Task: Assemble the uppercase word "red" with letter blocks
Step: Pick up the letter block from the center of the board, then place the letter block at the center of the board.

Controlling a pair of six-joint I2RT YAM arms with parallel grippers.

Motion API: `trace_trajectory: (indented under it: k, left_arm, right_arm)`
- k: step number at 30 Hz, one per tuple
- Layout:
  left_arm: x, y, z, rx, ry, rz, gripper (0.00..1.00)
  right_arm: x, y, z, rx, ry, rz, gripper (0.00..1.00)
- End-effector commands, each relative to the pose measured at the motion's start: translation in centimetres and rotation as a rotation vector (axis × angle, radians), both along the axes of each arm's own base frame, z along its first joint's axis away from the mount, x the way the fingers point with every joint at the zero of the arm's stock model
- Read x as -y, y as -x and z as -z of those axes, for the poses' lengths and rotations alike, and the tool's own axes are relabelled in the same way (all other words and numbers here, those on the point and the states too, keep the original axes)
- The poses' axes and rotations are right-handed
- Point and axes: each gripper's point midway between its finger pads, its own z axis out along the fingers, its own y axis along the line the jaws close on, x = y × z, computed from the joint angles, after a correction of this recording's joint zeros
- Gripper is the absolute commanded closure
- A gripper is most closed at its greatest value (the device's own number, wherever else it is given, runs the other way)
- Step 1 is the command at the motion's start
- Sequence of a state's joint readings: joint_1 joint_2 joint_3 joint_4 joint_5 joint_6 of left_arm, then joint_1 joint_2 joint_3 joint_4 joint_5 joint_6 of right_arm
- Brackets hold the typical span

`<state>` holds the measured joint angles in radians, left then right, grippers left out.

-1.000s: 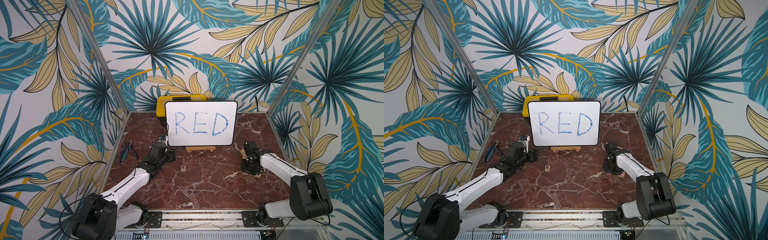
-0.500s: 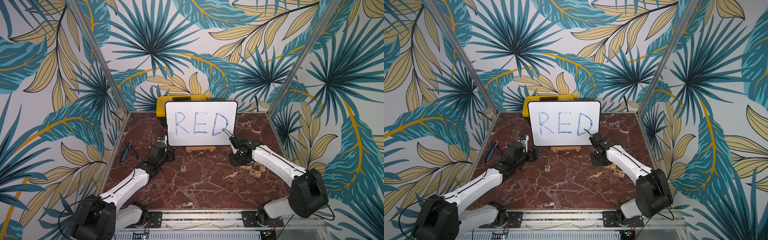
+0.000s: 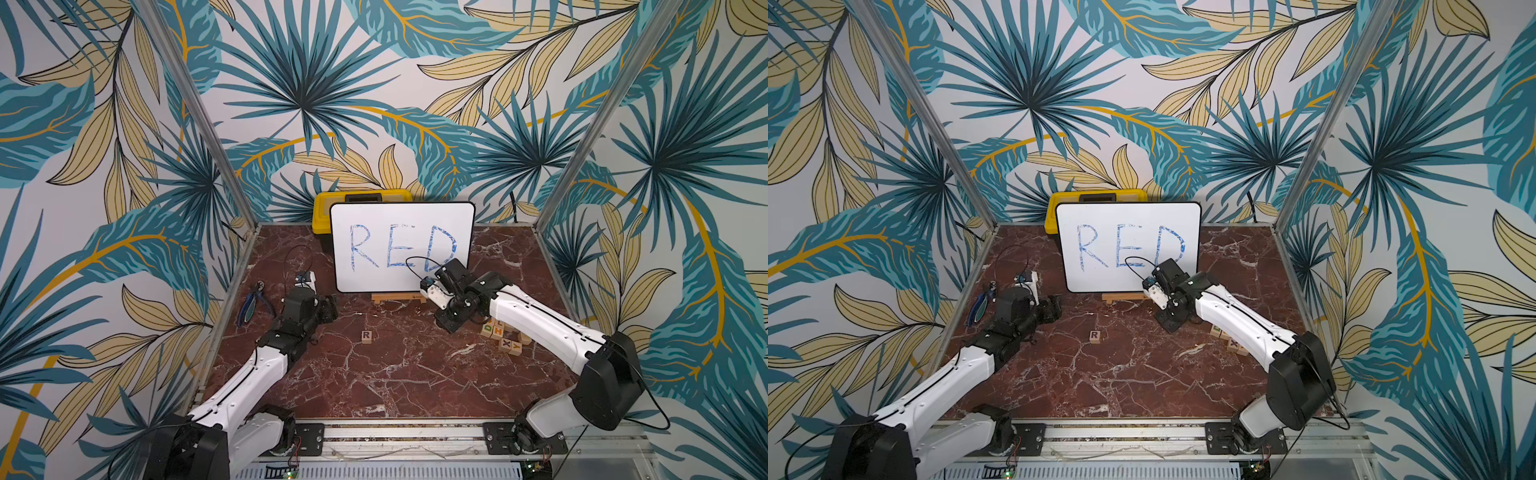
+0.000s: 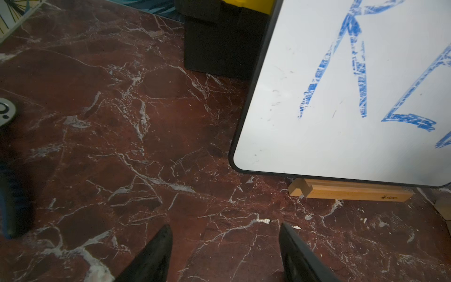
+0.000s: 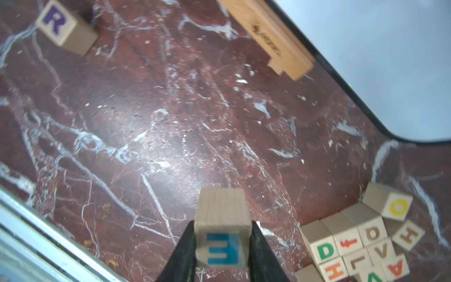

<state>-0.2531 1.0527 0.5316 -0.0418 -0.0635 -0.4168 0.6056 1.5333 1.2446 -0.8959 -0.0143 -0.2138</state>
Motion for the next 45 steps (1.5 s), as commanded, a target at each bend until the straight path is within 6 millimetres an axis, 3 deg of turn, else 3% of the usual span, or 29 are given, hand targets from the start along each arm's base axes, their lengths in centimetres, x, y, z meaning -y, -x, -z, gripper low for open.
trace_trajectory:
  k: [1,8,15,20,34,45]
  left_arm:
    - [0.0,0.6,0.7,-0.011,0.031,0.008,0.30]
    - [-0.6,0.9,0.8,-0.011,0.035,-0.013,0.30]
    - [-1.5,1.3,1.0,-0.007,0.035,-0.042,0.30]
    - [-1.4,1.2,1.2,-0.018,0.042,-0.036,0.30]
    - [-1.7,1.5,1.4,-0.018,0.040,-0.046,0.30]
    - [-1.7,1.5,1.4,-0.021,0.038,-0.045,0.30]
  right_arm:
    - [-2.6,0.4,0.1,-0.007,-0.003,-0.216,0.81]
    - [-5.6,1.5,0.8,-0.025,0.060,-0.501,0.80]
    - [-6.6,3.0,1.7,-0.032,0.114,-0.724,0.80]
    - [-8.1,2.9,2.7,-0.052,0.147,-0.838,0.80]
    - [-11.4,0.6,7.5,-0.067,0.120,-0.892,0.76]
    - [-13.6,-0.2,9.1,-0.060,0.125,-0.875,0.73]
